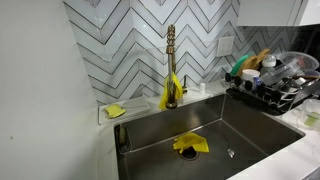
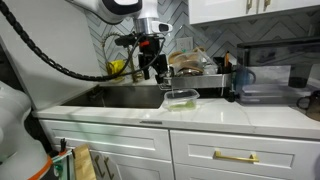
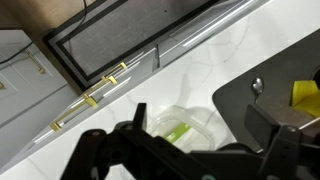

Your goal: Pour the contents of the lunchbox onto the counter, pick up the green spoon and put it in the drying rack

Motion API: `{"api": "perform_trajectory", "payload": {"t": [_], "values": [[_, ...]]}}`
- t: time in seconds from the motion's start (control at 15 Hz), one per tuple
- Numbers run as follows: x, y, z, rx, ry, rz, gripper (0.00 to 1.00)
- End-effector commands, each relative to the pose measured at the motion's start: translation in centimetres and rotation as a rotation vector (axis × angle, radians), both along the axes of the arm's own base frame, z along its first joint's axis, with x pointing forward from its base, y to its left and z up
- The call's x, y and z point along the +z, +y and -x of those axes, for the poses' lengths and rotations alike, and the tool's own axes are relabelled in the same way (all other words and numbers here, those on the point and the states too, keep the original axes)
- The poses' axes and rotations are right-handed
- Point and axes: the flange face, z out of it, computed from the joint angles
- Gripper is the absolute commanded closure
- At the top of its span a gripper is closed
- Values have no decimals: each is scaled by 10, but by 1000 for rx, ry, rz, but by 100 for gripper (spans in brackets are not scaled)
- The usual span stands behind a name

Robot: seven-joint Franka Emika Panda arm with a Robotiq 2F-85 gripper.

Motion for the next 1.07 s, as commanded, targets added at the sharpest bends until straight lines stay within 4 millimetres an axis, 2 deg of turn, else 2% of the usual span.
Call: {"api": "perform_trajectory", "payload": {"t": [0.0, 0.33, 0.53, 1.0], "values": [[-13, -40, -24, -39, -23, 17, 0], [-31, -80, -59, -75, -100, 48, 0], [-44, -95, -79, -71, -126, 55, 0], [-65, -101, -115, -3, -136, 11, 0]]}}
